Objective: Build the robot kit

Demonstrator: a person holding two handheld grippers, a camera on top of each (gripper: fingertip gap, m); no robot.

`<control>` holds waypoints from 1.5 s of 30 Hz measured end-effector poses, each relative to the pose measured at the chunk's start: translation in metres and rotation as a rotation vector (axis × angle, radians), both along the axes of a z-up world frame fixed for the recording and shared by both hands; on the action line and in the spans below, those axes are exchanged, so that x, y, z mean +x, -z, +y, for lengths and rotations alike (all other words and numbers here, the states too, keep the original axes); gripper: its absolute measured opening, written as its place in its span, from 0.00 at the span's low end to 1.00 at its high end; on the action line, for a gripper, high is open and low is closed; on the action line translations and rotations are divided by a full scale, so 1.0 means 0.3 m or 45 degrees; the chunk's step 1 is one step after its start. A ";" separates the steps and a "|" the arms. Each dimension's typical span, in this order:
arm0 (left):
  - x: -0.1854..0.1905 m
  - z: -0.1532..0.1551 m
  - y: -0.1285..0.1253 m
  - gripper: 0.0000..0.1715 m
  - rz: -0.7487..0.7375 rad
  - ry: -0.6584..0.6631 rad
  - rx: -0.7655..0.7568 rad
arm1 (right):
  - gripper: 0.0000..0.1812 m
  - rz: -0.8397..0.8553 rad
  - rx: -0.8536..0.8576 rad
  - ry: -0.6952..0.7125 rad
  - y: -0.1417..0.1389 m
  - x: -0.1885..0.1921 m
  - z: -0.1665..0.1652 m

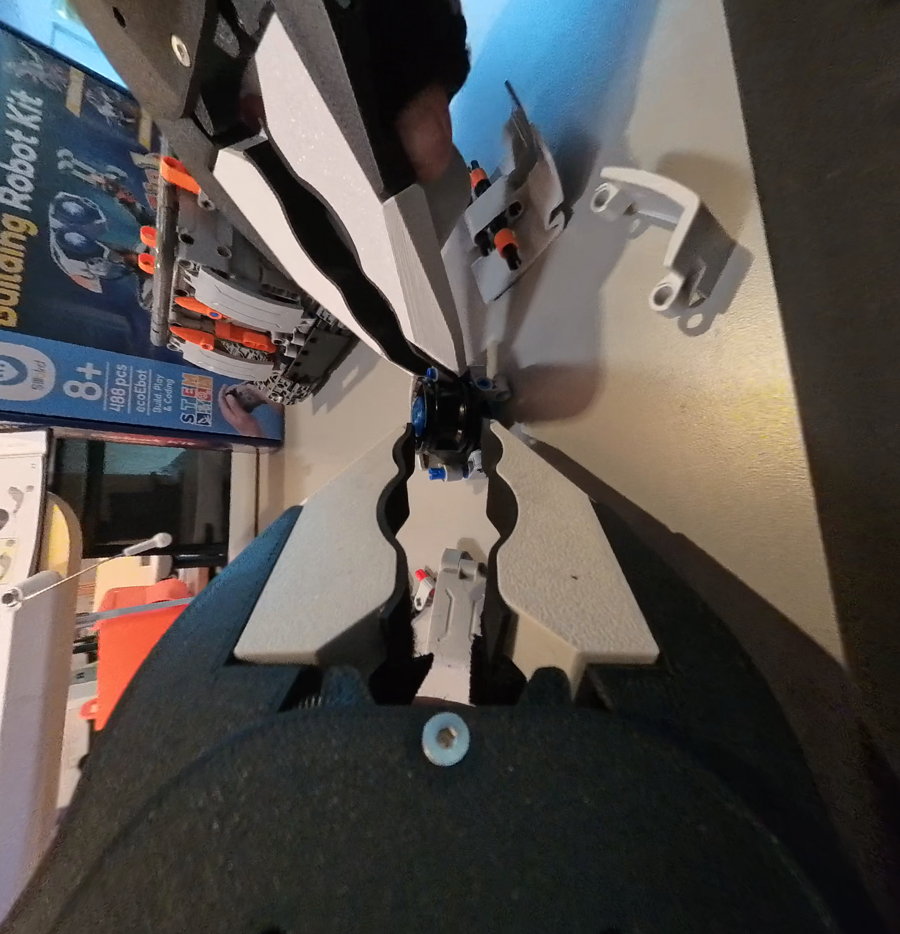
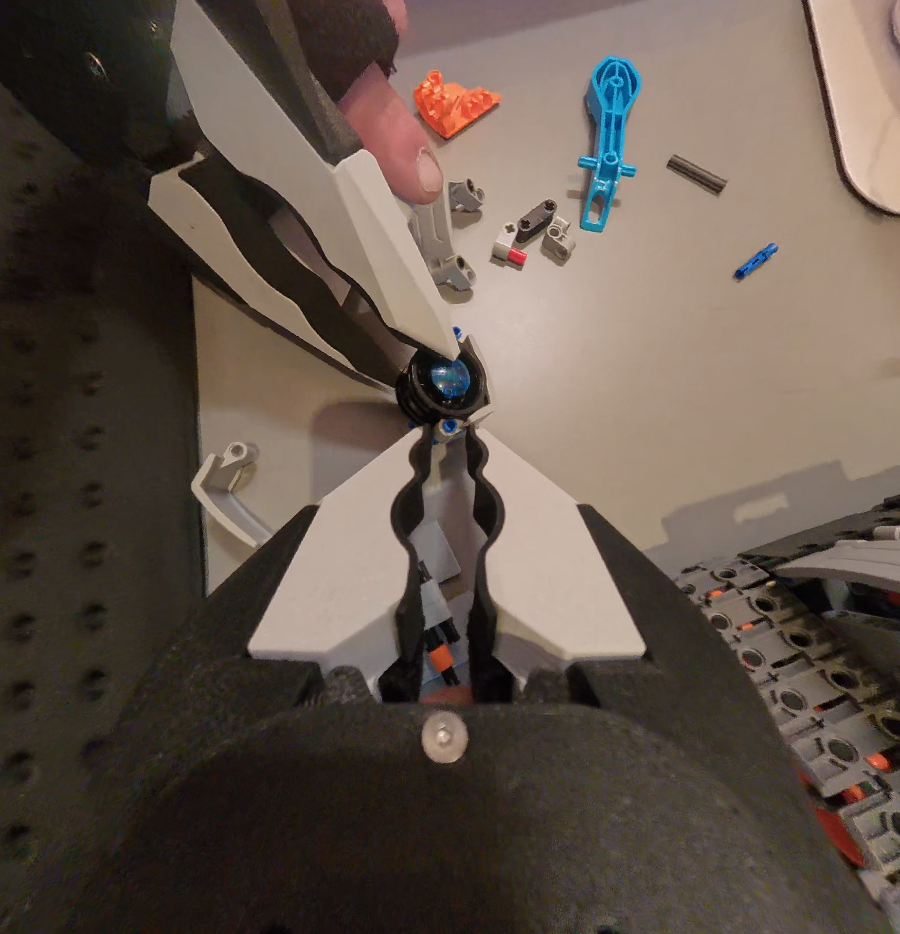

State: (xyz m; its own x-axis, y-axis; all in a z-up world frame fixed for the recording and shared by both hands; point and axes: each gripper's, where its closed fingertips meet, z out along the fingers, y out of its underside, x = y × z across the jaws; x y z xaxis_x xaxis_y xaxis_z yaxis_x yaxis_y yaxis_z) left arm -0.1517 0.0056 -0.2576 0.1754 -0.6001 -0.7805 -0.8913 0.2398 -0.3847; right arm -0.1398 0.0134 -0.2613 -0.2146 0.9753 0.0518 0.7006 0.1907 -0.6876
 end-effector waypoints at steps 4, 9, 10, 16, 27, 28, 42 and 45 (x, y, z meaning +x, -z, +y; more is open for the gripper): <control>0.007 -0.022 -0.007 0.14 -0.033 0.027 0.012 | 0.04 0.004 0.116 -0.062 -0.001 -0.002 -0.009; -0.024 -0.011 -0.048 0.27 -0.242 -0.042 -0.135 | 0.03 0.023 0.235 -0.103 -0.005 -0.014 -0.014; -0.030 -0.007 -0.044 0.28 -0.273 -0.068 -0.190 | 0.03 0.026 0.245 -0.109 -0.006 -0.013 -0.016; -0.005 -0.009 -0.001 0.25 -0.332 -0.109 -0.422 | 0.02 0.032 0.391 -0.137 -0.013 -0.005 -0.015; 0.012 -0.012 0.008 0.19 -0.175 -0.089 -0.219 | 0.10 0.087 0.388 -0.134 -0.025 0.006 -0.016; 0.012 -0.010 0.009 0.19 -0.165 -0.091 -0.205 | 0.13 0.091 0.377 -0.130 -0.028 0.008 -0.017; 0.011 0.000 0.012 0.19 -0.249 -0.085 -0.297 | 0.03 0.124 0.419 -0.116 -0.024 0.005 -0.002; -0.002 0.013 0.012 0.18 -0.288 -0.130 -0.348 | 0.06 0.176 0.432 -0.084 -0.066 0.005 0.009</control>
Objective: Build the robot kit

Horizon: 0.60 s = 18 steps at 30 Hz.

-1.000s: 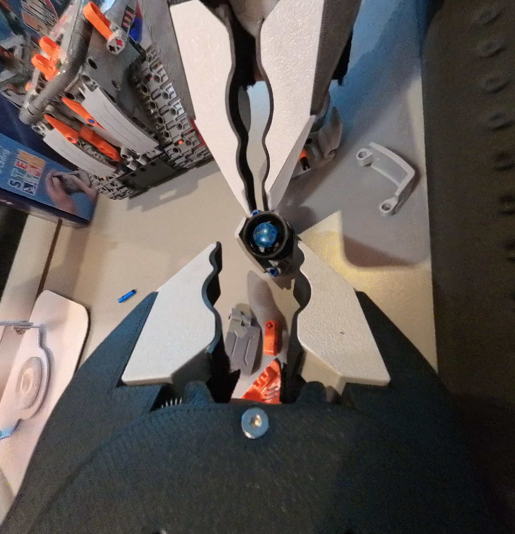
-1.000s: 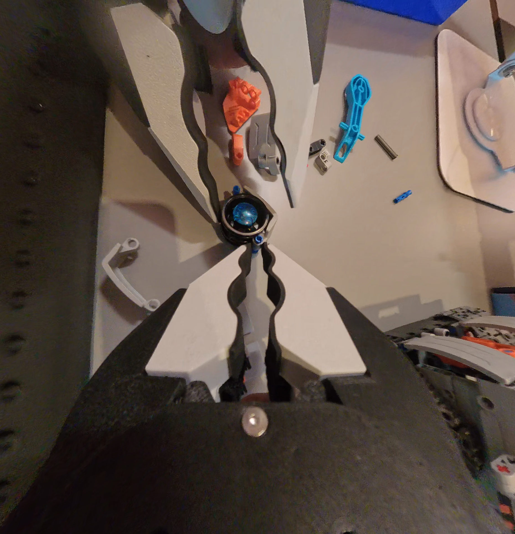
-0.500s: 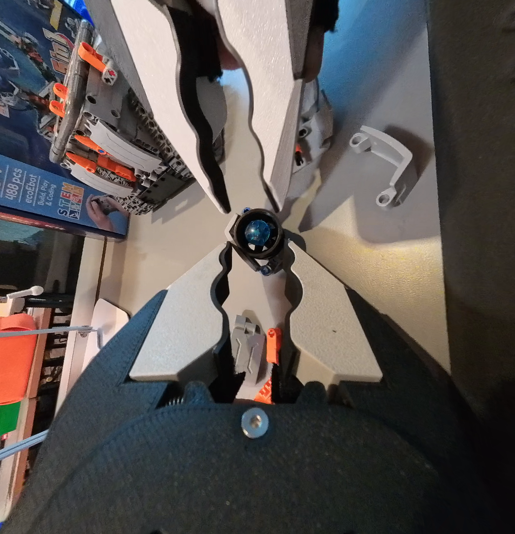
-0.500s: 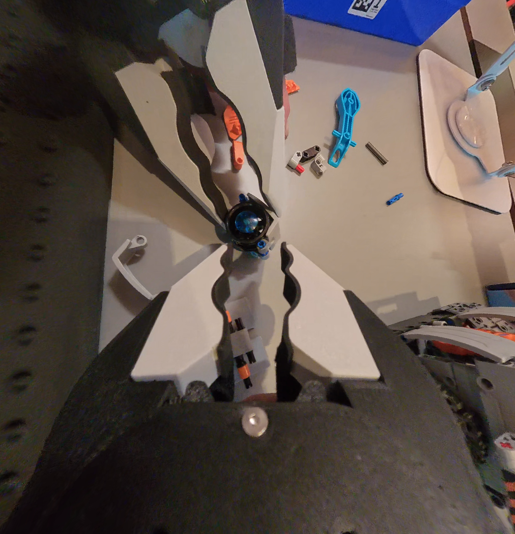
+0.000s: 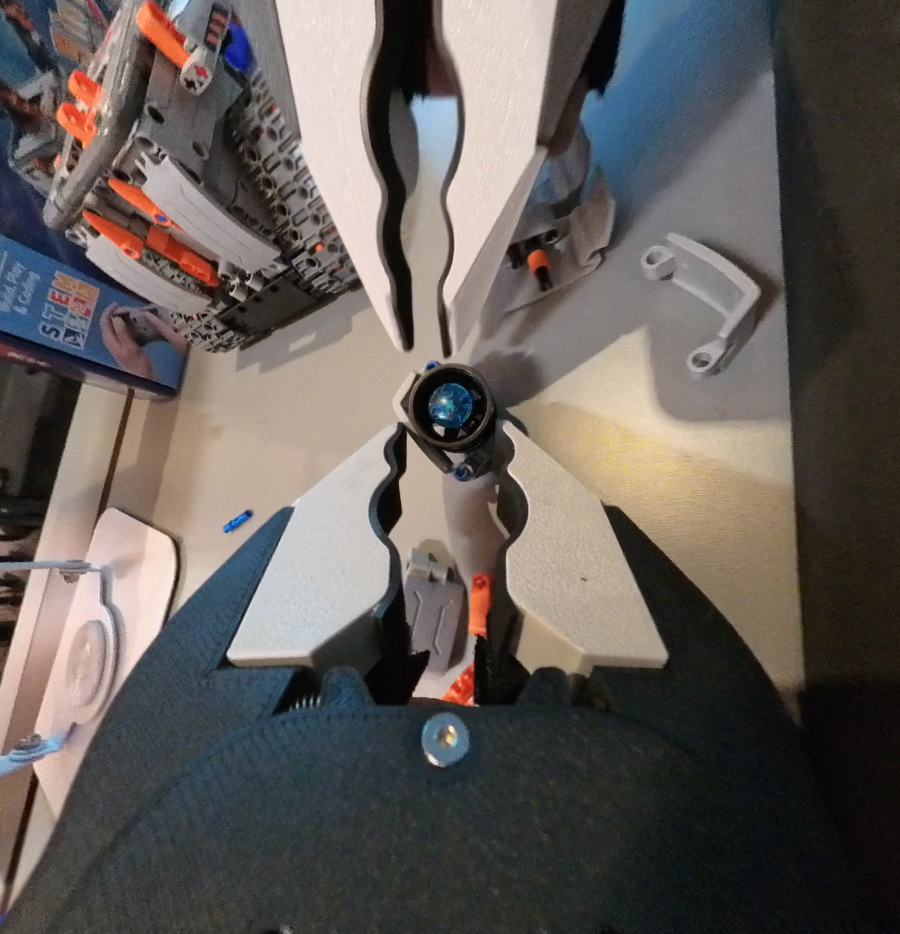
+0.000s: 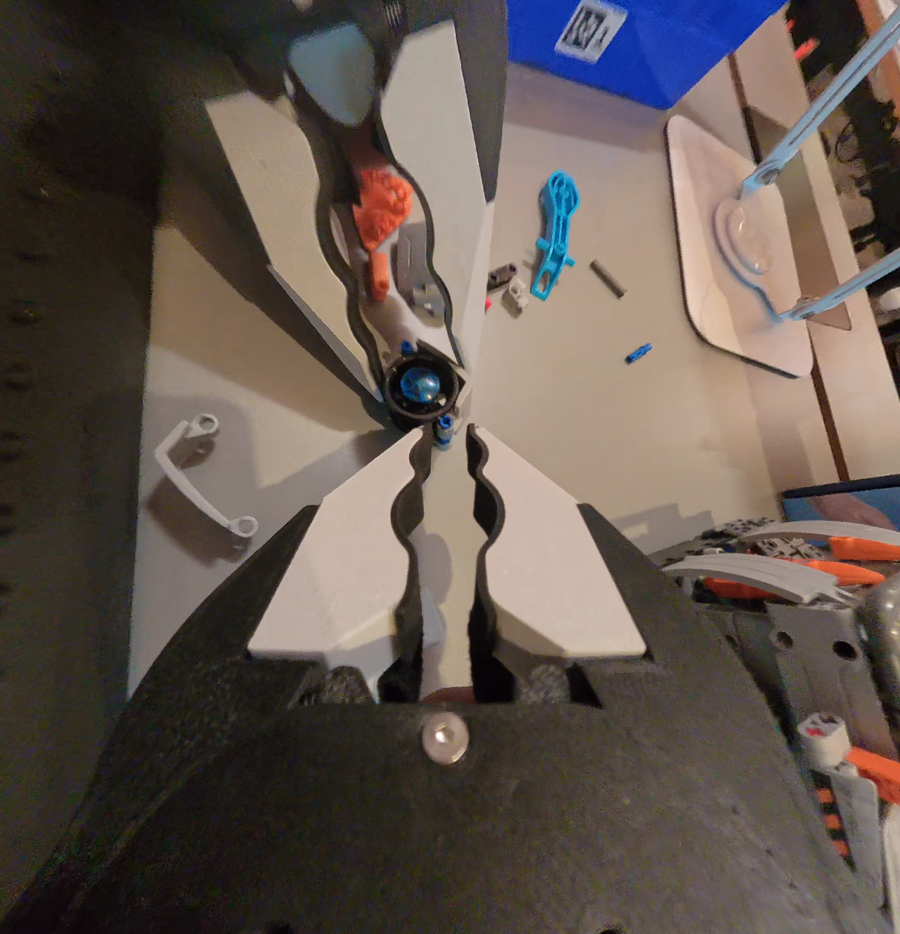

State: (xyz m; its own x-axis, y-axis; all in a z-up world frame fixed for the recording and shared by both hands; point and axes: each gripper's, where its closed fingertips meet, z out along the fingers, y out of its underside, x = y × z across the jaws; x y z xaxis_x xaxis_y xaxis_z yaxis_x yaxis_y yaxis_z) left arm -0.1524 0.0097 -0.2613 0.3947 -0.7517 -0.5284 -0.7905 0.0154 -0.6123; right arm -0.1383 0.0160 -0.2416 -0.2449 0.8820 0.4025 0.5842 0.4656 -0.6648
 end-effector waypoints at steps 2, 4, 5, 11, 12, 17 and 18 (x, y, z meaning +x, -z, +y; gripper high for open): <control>-0.007 0.010 0.001 0.18 -0.005 -0.027 -0.029 | 0.07 0.068 -0.058 -0.033 -0.044 -0.007 -0.031; -0.002 0.014 0.001 0.19 -0.009 -0.038 -0.065 | 0.10 0.069 -0.055 -0.074 -0.048 -0.016 -0.059; 0.001 0.016 0.002 0.19 0.001 -0.032 -0.065 | 0.12 0.035 -0.029 -0.068 -0.030 -0.020 -0.056; 0.027 0.016 0.007 0.16 0.080 0.001 -0.029 | 0.15 -0.084 0.038 -0.034 0.027 -0.029 -0.036; 0.028 0.017 0.008 0.16 0.093 -0.006 -0.030 | 0.14 -0.087 0.064 -0.029 0.028 -0.030 -0.031; 0.019 0.023 0.008 0.16 0.090 -0.025 -0.049 | 0.09 -0.080 -0.010 0.010 0.028 -0.029 -0.016; 0.016 0.020 0.013 0.18 0.090 -0.027 -0.064 | 0.08 -0.073 -0.026 0.022 0.026 -0.026 -0.009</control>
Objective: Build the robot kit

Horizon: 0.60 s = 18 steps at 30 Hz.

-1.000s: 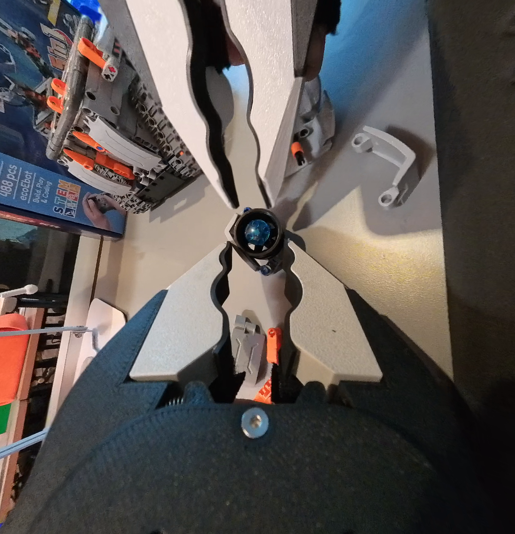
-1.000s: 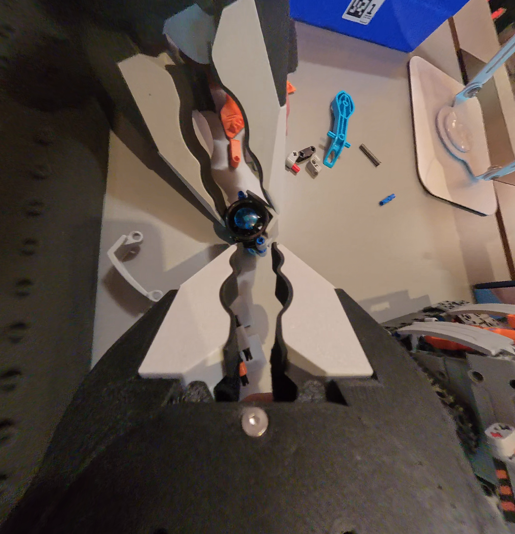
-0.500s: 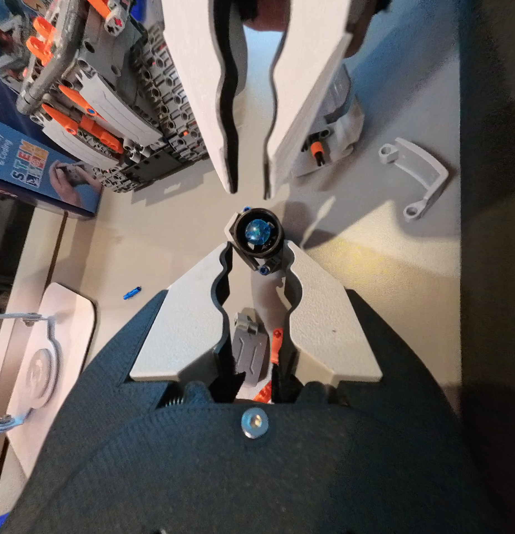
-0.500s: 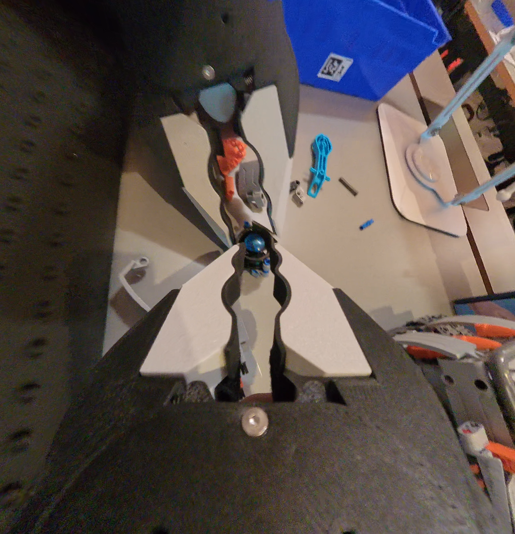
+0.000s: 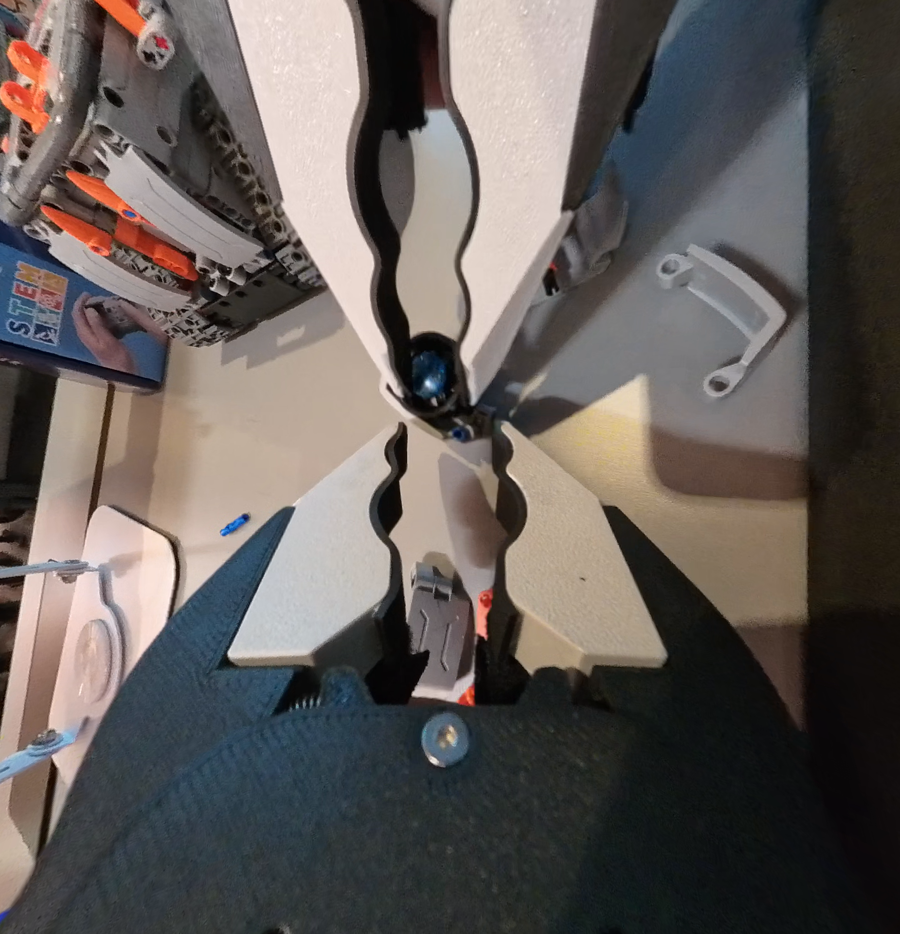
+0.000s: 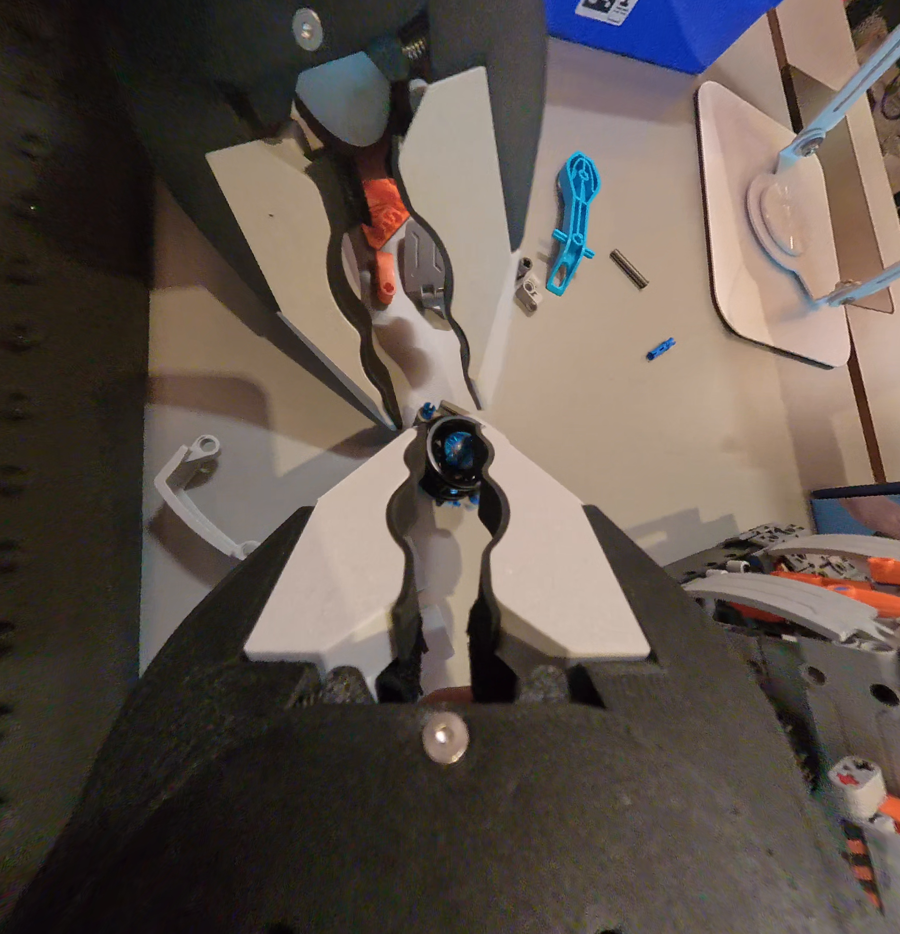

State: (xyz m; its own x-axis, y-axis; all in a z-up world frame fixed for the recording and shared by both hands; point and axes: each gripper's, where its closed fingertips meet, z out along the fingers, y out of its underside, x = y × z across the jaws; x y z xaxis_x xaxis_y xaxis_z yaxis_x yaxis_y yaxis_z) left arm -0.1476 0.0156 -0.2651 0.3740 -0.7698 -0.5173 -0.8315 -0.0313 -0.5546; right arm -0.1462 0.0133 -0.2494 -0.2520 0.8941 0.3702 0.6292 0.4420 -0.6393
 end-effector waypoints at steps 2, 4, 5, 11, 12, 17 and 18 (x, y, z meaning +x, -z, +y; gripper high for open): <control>-0.009 -0.001 0.010 0.19 0.005 -0.012 -0.008 | 0.00 0.011 -0.049 -0.013 -0.002 0.008 -0.002; -0.011 -0.001 0.018 0.19 0.010 -0.018 -0.013 | 0.00 0.023 -0.093 -0.010 -0.004 0.012 -0.003; -0.007 -0.001 0.018 0.18 0.005 -0.016 -0.014 | 0.00 0.024 -0.098 -0.007 -0.005 0.014 -0.002; 0.002 0.005 0.024 0.16 -0.010 -0.015 -0.031 | 0.20 0.041 -0.258 0.099 -0.058 0.057 0.018; 0.005 0.004 0.024 0.16 -0.011 -0.011 -0.036 | 0.22 0.023 -0.246 0.124 -0.049 0.073 0.030; 0.021 0.000 0.027 0.15 -0.004 0.020 -0.052 | 0.23 -0.064 -0.268 0.161 0.020 0.103 0.021; 0.029 -0.007 0.030 0.13 -0.007 0.033 -0.061 | 0.19 -0.064 -0.242 0.166 0.024 0.100 0.025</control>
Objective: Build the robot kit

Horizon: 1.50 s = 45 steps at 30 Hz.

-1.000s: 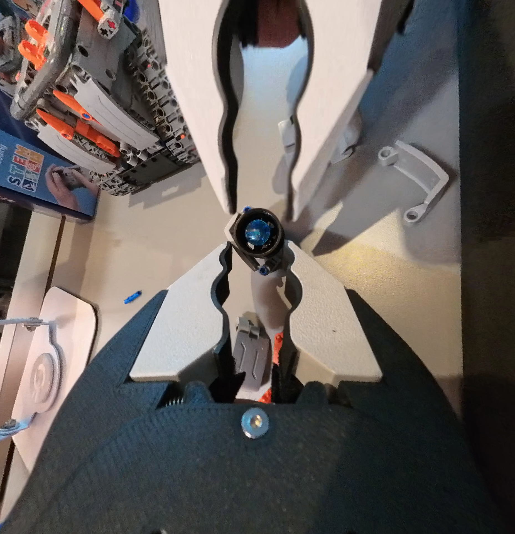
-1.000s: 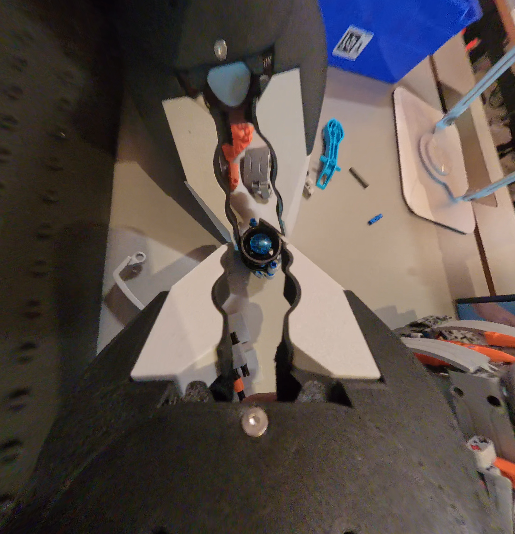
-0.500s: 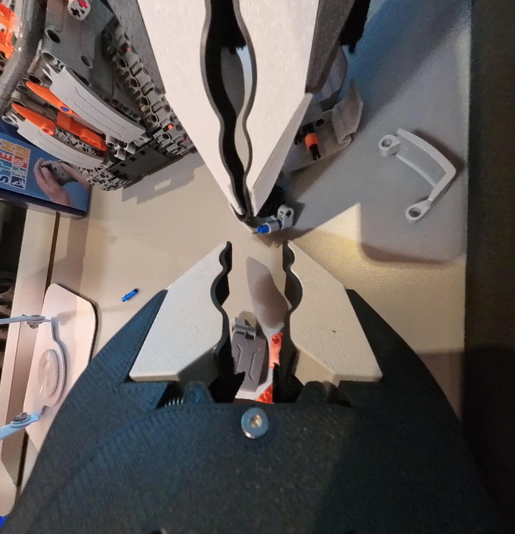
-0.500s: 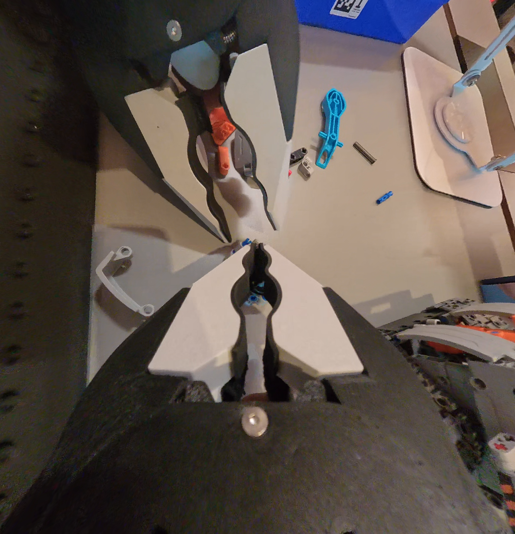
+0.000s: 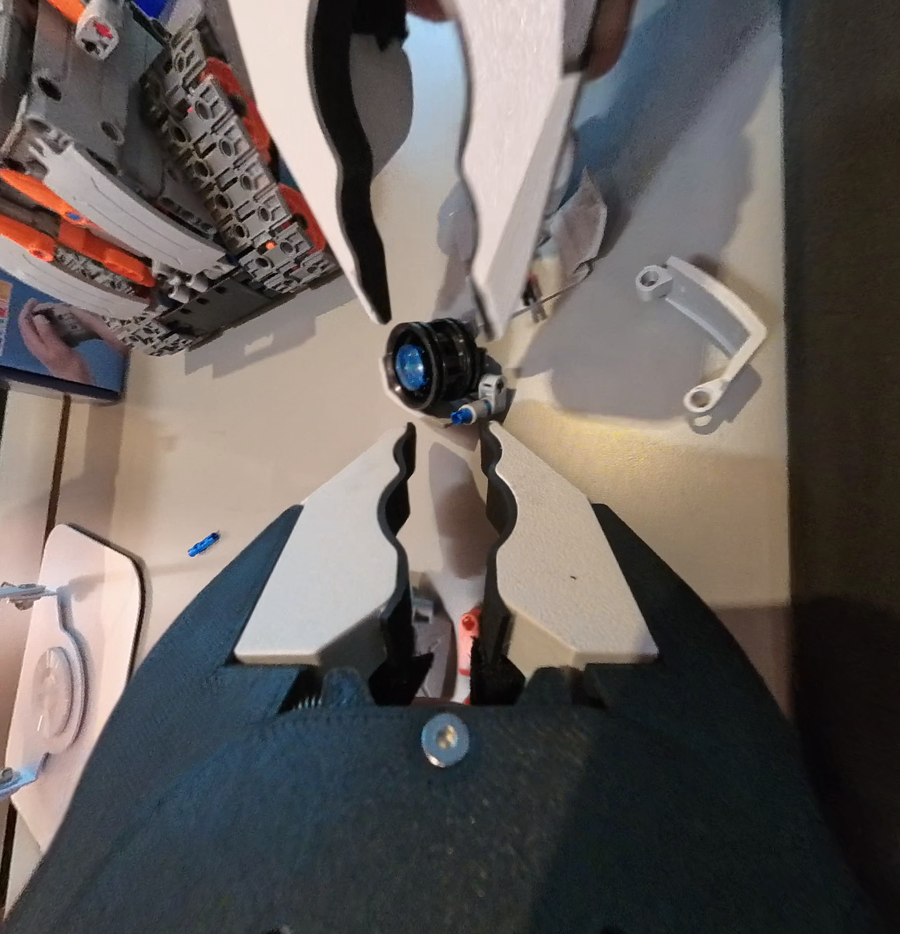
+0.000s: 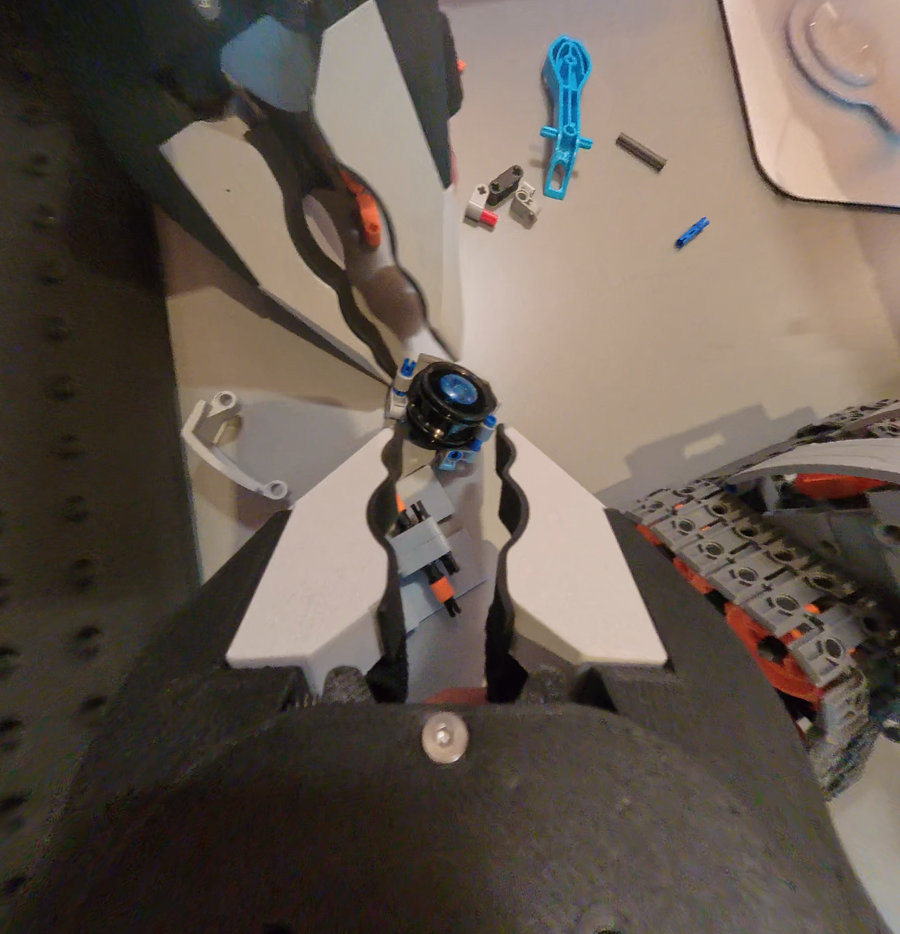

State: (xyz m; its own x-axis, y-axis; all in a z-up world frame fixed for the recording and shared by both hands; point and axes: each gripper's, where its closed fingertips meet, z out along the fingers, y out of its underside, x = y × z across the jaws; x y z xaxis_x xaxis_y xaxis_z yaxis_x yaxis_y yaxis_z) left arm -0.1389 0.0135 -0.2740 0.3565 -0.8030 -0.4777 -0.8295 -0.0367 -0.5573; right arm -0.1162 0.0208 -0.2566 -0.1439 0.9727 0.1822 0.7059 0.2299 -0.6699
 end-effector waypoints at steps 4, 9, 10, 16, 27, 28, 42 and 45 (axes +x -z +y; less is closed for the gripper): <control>0.003 -0.020 0.002 0.12 0.017 0.039 -0.018 | 0.11 -0.006 0.012 -0.026 0.005 -0.006 -0.006; -0.031 -0.016 -0.031 0.15 -0.082 0.025 -0.108 | 0.14 0.007 0.025 -0.050 -0.005 -0.001 -0.017; -0.041 -0.007 -0.047 0.16 -0.120 -0.001 -0.136 | 0.15 0.016 0.022 -0.045 -0.009 -0.002 -0.016; -0.054 0.029 -0.062 0.15 -0.266 -0.041 -0.374 | 0.13 0.000 0.134 -0.065 0.006 -0.015 -0.010; -0.012 0.019 -0.022 0.14 -0.305 0.045 -0.565 | 0.11 0.047 0.169 -0.131 0.002 -0.012 -0.018; -0.018 0.022 -0.029 0.14 -0.325 0.037 -0.565 | 0.11 0.050 0.166 -0.143 0.002 -0.011 -0.023; -0.001 0.022 -0.016 0.04 -0.428 -0.001 -0.681 | 0.11 0.068 0.181 -0.156 -0.002 -0.009 -0.024; -0.008 0.027 -0.016 0.05 -0.433 -0.005 -0.683 | 0.11 0.071 0.168 -0.161 -0.001 -0.007 -0.028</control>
State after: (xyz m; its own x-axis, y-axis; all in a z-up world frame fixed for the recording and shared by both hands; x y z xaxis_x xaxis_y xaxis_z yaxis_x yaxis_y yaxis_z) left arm -0.1413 0.0217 -0.2691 0.4212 -0.8975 0.1309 -0.6085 -0.3867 -0.6930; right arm -0.1183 0.0125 -0.2563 -0.2497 0.9147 0.3179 0.6283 0.4028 -0.6656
